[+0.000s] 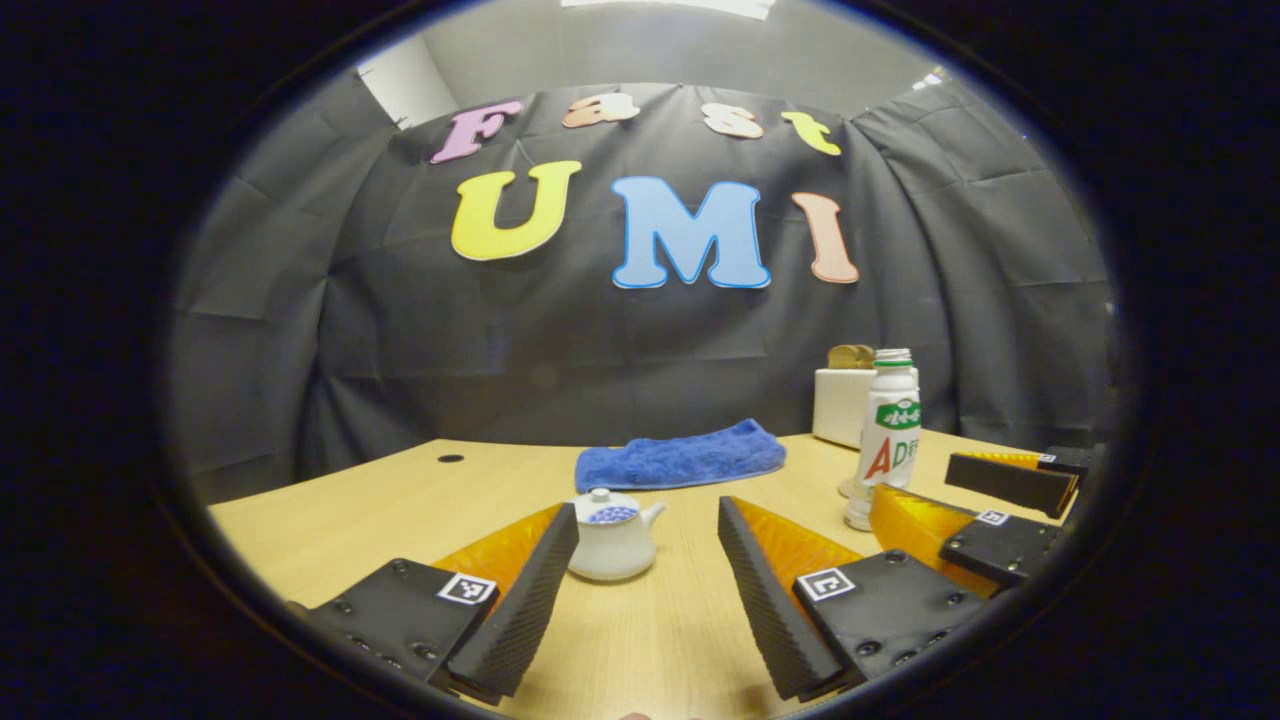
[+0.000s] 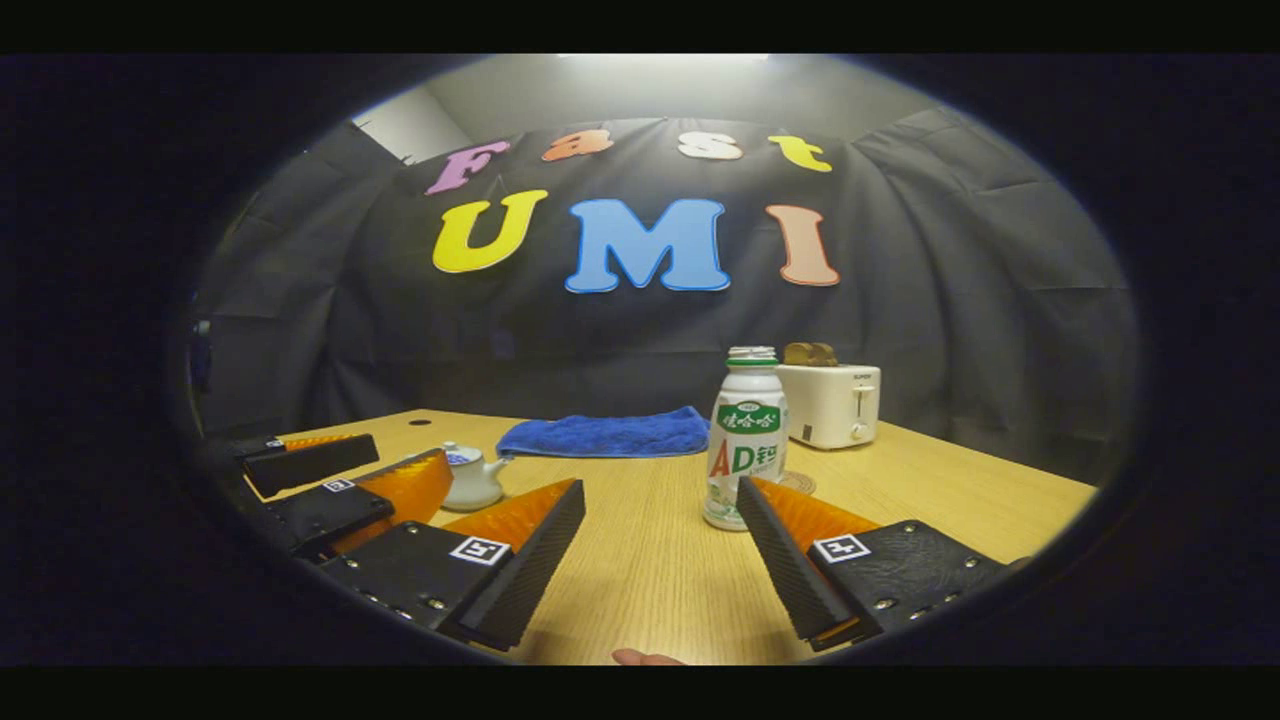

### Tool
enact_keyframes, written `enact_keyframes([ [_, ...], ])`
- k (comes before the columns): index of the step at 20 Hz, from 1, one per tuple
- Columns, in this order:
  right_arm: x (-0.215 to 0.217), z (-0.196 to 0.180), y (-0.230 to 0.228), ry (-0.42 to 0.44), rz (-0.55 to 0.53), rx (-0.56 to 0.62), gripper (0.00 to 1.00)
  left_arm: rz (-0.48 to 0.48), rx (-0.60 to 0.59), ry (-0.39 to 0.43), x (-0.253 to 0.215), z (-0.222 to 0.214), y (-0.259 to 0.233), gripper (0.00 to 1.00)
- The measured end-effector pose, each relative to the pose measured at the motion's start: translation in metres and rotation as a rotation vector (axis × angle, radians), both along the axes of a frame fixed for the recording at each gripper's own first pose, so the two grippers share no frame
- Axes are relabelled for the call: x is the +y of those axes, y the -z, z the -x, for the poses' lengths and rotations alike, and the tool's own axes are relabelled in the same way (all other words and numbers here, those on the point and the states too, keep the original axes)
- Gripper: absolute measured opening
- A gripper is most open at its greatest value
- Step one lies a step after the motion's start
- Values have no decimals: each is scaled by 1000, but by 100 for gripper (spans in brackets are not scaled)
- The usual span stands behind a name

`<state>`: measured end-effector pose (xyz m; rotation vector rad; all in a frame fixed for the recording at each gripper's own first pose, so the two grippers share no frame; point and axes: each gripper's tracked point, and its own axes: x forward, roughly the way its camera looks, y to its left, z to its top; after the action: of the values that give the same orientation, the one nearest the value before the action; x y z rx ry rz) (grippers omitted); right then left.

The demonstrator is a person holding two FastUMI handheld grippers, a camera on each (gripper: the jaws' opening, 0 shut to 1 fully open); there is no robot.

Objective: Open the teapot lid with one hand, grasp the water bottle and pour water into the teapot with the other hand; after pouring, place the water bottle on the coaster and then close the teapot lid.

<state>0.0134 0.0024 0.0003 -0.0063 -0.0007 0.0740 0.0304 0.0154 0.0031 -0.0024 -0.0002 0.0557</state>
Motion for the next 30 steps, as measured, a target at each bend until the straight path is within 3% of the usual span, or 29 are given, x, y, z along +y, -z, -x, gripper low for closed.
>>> enact_keyframes([
  [2, -7, -5, 0, 7, 3, 3, 95, 5, 1, -1, 11, -14, -5, 93],
  [3, -12, -7, 1, 21, 13, 12, 95, 16, 4, 1, 18, -20, -3, 99],
  [6, -14, -12, 5, 15, 36, 41, 95, 62, 14, 7, 34, -43, -9, 98],
  [10, -16, -15, -5, 12, -14, 37, 95, 57, 57, 17, 37, -84, -3, 97],
  [16, -24, -19, -17, 22, -17, 13, 95, 43, 127, 14, 36, -108, 23, 97],
  [17, -25, -19, -17, 25, -24, 16, 95, 30, 122, 6, 38, -108, 19, 94],
  [18, -27, -20, -16, 25, -29, 21, 95, 22, 121, 8, 38, -112, 22, 80],
  [19, -29, -20, -15, 27, -33, 26, 95, 19, 120, 12, 39, -113, 22, 71],
  [22, -35, -23, -12, 34, -30, 37, 95, 16, 127, 13, 41, -116, 22, 29],
  [24, -37, -24, -11, 26, -41, 46, 95, 26, 128, 27, 41, -116, 23, 19],
  [25, -39, -25, -12, 26, -46, 43, 95, 34, 126, 32, 42, -116, 21, 22],
  [30, -50, -32, -18, 40, -16, 22, 94, 50, 56, 34, 42, -102, -9, 12],
])
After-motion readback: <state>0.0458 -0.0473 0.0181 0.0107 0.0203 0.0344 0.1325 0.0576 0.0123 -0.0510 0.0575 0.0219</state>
